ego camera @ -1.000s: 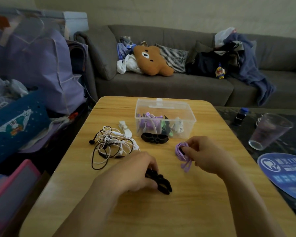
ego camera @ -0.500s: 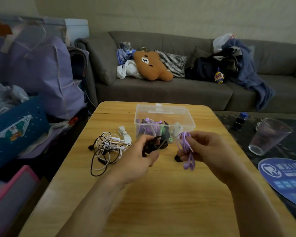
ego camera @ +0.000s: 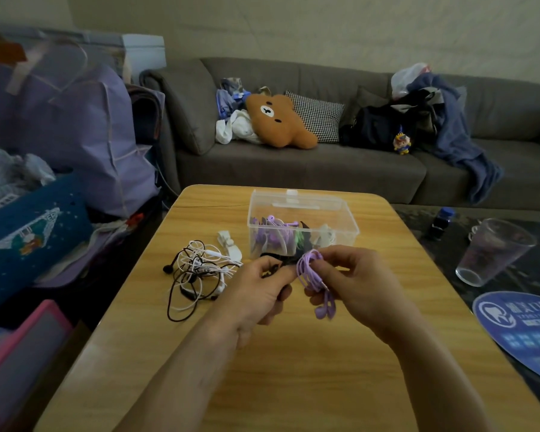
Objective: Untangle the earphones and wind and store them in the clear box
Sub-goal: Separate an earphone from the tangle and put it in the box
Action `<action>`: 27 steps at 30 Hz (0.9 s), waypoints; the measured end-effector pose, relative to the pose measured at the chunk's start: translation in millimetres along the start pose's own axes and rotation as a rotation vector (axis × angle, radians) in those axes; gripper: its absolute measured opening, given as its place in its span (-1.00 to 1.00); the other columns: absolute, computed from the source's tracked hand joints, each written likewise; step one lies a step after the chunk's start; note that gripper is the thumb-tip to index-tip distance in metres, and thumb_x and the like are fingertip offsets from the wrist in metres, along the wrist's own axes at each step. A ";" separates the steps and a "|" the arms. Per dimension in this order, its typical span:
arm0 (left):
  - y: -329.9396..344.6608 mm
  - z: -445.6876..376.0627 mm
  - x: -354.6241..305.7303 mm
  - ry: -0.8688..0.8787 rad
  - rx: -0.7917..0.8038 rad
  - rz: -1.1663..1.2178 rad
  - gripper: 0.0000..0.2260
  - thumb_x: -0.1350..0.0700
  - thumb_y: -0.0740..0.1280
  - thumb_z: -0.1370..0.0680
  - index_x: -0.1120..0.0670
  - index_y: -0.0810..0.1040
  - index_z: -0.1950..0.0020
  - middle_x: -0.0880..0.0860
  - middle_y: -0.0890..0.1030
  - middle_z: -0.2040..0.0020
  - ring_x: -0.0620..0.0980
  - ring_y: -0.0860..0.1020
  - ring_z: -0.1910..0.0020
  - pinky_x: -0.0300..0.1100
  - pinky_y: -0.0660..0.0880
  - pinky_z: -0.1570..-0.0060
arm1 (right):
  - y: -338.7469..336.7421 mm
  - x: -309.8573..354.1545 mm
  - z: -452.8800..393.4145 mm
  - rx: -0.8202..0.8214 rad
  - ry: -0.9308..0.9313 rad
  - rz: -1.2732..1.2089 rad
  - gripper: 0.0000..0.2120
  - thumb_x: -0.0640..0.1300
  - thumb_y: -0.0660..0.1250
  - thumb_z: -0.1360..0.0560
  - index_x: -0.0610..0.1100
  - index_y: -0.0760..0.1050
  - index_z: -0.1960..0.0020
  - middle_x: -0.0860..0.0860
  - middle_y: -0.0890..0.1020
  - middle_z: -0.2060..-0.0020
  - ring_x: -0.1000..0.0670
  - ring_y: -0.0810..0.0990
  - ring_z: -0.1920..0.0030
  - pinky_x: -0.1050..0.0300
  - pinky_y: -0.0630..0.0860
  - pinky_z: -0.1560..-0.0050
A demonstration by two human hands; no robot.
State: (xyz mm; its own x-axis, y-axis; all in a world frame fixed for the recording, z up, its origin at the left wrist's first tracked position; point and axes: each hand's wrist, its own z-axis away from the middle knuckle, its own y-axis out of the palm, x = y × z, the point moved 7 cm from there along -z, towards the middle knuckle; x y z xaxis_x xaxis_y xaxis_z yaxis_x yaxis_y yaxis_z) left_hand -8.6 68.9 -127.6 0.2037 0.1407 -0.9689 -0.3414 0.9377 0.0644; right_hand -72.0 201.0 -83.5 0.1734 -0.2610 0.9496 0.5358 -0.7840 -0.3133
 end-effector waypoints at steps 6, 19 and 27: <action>-2.3 0.0 0.7 -0.040 0.056 0.100 -0.87 0.07 0.41 -0.53 0.04 0.50 0.15 0.04 0.43 0.39 -0.10 0.20 0.57 -0.26 -0.01 0.43 | 4.0 1.5 -1.6 0.032 -0.048 0.159 -0.87 -0.12 0.30 -0.62 -0.03 0.63 -0.06 -0.05 0.71 0.28 -0.03 0.71 0.29 0.07 0.67 0.28; -12.9 7.5 -5.2 -0.012 0.211 -0.217 -0.74 0.00 0.33 -0.61 0.19 0.51 -0.11 0.00 0.57 0.29 -0.09 0.37 0.43 -0.28 0.24 0.47 | 10.9 2.8 0.2 0.175 -0.139 0.367 -0.79 -0.11 0.28 -0.63 0.14 0.62 -0.14 -0.01 0.67 0.29 0.01 0.66 0.33 0.17 0.60 0.30; -7.4 8.2 -9.0 0.023 0.159 -0.060 -0.76 -0.07 0.20 -0.66 0.10 0.46 -0.01 0.01 0.49 0.32 -0.07 0.29 0.46 -0.27 0.13 0.46 | 11.3 5.0 1.9 0.174 -0.090 0.142 -0.71 -0.14 0.17 -0.68 0.10 0.52 -0.30 -0.01 0.55 0.26 0.08 0.49 0.35 0.19 0.51 0.31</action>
State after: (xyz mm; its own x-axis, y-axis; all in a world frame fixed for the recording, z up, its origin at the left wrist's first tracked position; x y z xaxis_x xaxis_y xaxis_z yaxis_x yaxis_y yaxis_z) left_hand -0.4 63.3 -117.3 0.1980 0.0771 -0.9772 -0.1792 0.9830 0.0413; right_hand -63.5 191.9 -82.3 0.3257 -0.3043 0.8952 0.6336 -0.6325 -0.4455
